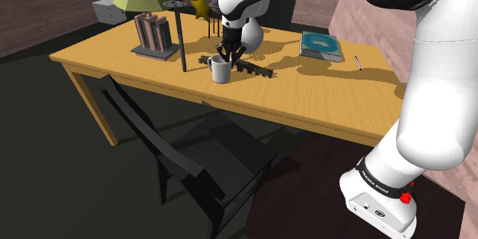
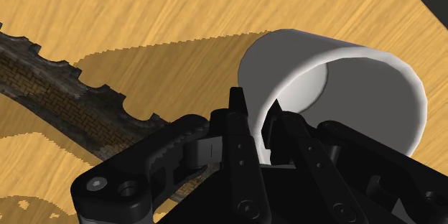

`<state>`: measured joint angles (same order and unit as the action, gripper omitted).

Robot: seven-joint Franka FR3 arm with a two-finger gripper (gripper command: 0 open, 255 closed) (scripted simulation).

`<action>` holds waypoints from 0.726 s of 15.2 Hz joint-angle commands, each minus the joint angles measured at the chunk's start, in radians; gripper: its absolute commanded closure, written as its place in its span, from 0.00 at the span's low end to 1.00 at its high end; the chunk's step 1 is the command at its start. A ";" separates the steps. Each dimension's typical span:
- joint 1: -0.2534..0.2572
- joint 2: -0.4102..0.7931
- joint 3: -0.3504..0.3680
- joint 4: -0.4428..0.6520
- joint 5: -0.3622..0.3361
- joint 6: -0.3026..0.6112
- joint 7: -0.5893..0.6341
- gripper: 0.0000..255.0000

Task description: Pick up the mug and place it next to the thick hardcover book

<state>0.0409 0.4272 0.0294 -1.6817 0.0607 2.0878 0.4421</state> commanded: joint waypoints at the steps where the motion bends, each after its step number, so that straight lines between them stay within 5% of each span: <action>1: 0.000 -0.010 0.000 0.006 0.000 -0.016 0.001 1.00; 11: -0.001 -0.054 0.000 0.078 -0.002 -0.132 0.007 1.00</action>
<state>0.0402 0.3769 0.0291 -1.6105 0.0588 1.9666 0.4488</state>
